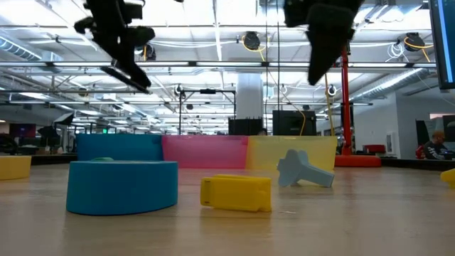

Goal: Pick and place Stapler, Stapler remover, tape
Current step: Put the black stapler into the blue bin

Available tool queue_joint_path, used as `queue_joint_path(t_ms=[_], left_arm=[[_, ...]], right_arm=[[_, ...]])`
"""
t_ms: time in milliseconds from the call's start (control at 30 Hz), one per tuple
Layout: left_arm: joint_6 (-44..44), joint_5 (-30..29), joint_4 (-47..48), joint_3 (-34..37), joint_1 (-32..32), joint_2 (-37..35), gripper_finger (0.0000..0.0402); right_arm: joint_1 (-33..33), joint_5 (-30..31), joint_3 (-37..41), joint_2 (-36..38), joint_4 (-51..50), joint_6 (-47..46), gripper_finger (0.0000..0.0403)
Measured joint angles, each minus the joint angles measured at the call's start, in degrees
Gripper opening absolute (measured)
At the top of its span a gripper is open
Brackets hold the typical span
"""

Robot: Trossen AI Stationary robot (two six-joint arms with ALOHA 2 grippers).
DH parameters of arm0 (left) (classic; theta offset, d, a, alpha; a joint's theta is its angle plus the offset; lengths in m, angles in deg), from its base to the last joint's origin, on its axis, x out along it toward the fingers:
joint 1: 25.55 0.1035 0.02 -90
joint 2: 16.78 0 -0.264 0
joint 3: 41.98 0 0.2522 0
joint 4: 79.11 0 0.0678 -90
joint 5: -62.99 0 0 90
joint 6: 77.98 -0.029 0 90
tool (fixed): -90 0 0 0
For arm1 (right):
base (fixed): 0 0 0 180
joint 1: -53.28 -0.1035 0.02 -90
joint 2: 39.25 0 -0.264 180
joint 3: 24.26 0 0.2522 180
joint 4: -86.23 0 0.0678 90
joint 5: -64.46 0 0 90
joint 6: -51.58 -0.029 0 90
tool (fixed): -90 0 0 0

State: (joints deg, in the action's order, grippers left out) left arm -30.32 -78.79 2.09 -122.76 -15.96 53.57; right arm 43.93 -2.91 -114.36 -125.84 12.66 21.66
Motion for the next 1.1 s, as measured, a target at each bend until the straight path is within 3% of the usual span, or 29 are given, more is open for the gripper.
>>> queue_joint_path(t_ms=[167,367,733,1100], left_arm=[[-8.4,5.7,-17.8,8.3,6.1,-4.1,0.0136],[-8.9,9.7,-35.1,16.8,13.6,-5.6,0.0136],[-0.6,11.6,-47.5,29.2,21.1,-3.9,0.0136],[1.6,12.8,-57.5,37.8,23.1,-3.4,0.0136]], right_arm=[[-0.1,-0.1,6.9,7.6,1.6,-6.3,0.0227],[-0.1,-0.2,15.4,17.2,8.0,-7.5,0.0228],[-0.1,-0.4,26.7,31.1,24.1,-3.8,0.0228],[-0.1,-0.4,32.5,36.3,42.9,8.0,0.0228]])
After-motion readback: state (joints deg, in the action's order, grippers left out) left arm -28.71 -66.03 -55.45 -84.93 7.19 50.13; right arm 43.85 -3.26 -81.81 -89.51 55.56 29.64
